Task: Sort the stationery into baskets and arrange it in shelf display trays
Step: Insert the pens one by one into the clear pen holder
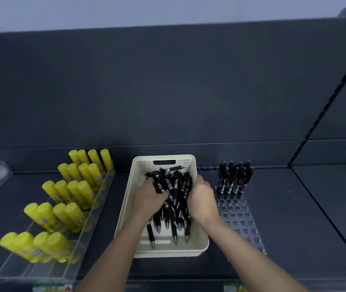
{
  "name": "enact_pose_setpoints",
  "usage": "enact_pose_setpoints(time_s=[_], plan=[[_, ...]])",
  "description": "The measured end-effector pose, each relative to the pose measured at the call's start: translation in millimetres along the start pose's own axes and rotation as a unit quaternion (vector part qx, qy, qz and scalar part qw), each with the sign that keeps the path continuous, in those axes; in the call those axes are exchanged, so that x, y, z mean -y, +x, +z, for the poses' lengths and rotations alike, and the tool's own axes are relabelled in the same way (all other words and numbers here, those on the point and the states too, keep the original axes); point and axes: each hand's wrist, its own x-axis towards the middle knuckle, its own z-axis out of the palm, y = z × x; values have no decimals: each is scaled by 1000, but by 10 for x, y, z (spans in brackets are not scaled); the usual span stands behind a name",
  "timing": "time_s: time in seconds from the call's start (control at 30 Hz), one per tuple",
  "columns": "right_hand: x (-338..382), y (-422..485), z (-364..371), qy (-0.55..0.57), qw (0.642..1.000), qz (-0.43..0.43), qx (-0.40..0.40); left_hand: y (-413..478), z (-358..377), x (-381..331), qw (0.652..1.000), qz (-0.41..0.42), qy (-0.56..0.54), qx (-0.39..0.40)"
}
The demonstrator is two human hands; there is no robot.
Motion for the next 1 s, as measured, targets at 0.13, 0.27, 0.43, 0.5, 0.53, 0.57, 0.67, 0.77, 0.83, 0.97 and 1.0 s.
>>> enact_pose_setpoints(time_s=[0.13, 0.27, 0.43, 0.5, 0.53, 0.57, 0.67, 0.77, 0.83, 0.97, 1.0], plan=[[-42, 36, 73, -68, 998, -1, 10, 15, 79, -90, 999, 1, -53, 9], [-42, 33, 76, -66, 998, -8, 19, 47, 114, -145, 997, -34, -67, 17], [-27, 14, 38, -48, 999, -3, 15, 36, 166, -169, 990, -45, -117, 70], [-17, 10, 39, -43, 999, -5, 16, 31, 179, -148, 988, -35, -134, 72], [-16, 8, 40, -42, 999, -6, 14, 28, 175, -139, 986, -30, -147, 69], [-17, 7, 37, -41, 999, -4, 11, 25, 159, -127, 983, -27, -169, 66], [-36, 8, 26, -32, 999, -2, 11, 17, 25, -117, 967, -24, -250, 41], [-46, 8, 14, -26, 1000, 4, 17, 0, -177, -44, 959, -10, -283, -26], [-10, -30, -11, -33, 999, -10, 3, -43, -278, 30, 951, 13, -303, -57], [131, -150, 2, -123, 963, -216, -108, -143, -318, 143, 933, 39, -346, -94], [194, -174, 37, -115, 958, -252, -67, -163, -311, 166, 927, 41, -355, -109]])
